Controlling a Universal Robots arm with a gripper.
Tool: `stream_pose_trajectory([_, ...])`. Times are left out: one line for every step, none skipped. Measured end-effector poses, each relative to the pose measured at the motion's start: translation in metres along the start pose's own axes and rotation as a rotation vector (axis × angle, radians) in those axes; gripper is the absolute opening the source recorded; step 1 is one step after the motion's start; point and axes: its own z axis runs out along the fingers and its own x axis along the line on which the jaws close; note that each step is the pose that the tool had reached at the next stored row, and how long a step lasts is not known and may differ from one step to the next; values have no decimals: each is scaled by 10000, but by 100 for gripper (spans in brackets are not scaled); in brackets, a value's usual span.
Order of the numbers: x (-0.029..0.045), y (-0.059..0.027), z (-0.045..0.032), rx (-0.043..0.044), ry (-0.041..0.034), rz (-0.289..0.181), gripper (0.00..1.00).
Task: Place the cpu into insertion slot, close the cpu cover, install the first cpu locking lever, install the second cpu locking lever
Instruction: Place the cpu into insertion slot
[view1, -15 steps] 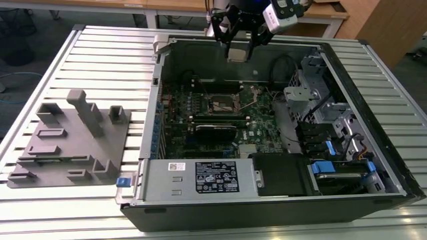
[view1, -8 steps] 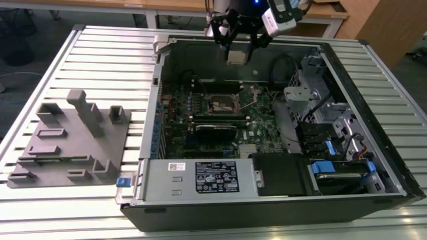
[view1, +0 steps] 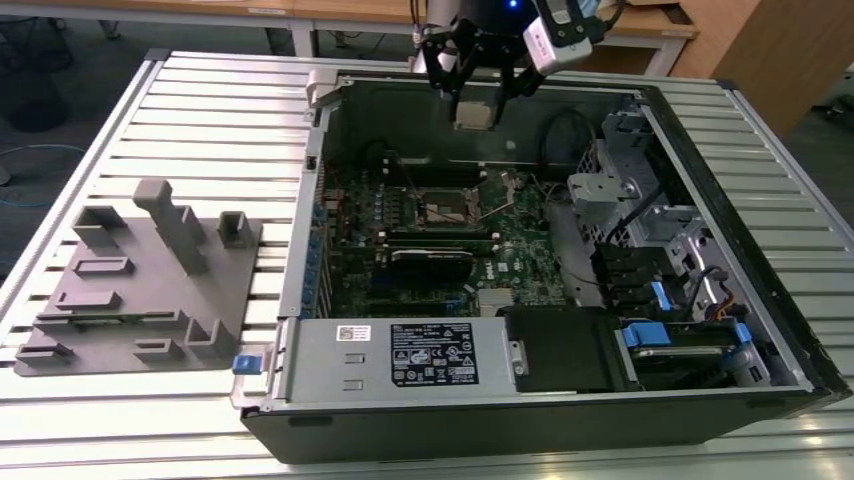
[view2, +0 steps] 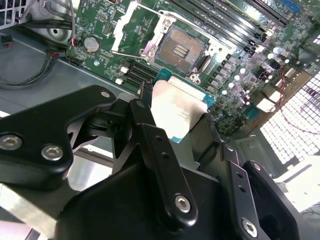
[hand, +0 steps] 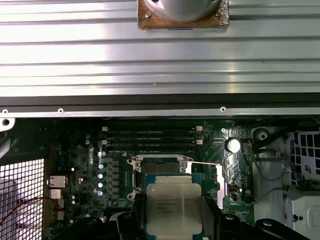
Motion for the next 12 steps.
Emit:
stream_pose_trajectory([1, 0, 4, -2, -8, 0, 54])
stream_pose_trajectory([2, -1, 8, -2, -17, -1, 54])
stream_pose_trajectory([2, -1, 12, -3, -24, -2, 54])
stream_pose_trajectory([3, -2, 16, -3, -30, -3, 54])
stream_pose_trajectory([3, -2, 19, -3, -33, -4, 54])
stream_pose_trajectory([3, -2, 18, -1, -32, -4, 54])
stream_pose_trajectory([3, -2, 19, -1, -33, -4, 54])
stream_pose_trajectory([3, -2, 23, -3, -34, -3, 54])
stream_pose_trajectory([3, -3, 28, -3, -34, -4, 54])
stream_pose_trajectory([3, -3, 28, -3, -34, -4, 54])
stream_pose_trajectory([3, -3, 28, -3, -34, -3, 54])
stream_pose_trajectory([3, -3, 30, -4, -34, -3, 54])
